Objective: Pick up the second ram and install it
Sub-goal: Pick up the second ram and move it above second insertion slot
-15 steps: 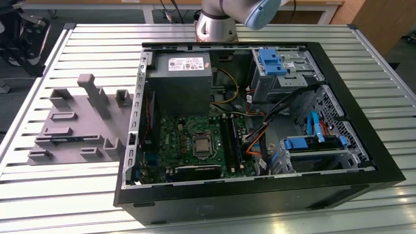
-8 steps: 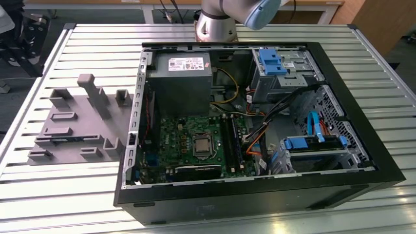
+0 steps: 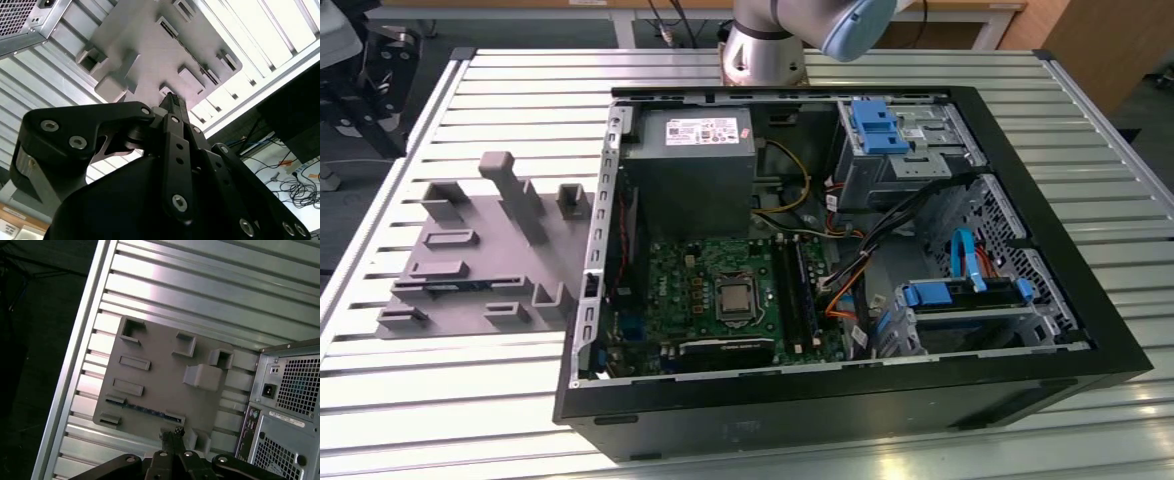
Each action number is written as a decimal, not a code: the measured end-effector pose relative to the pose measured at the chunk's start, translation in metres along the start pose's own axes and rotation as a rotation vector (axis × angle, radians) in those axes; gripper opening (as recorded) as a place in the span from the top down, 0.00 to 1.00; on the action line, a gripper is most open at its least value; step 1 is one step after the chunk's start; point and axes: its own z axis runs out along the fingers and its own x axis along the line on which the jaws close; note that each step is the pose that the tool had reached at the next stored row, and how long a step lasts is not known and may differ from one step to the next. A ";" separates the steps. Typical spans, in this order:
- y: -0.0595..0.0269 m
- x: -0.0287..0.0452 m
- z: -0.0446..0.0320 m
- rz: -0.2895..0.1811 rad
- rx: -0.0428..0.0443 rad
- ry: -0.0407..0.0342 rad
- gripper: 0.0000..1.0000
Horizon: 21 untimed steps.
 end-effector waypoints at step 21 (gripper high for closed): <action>0.0002 0.0005 0.0000 -0.146 -0.0030 0.0067 0.89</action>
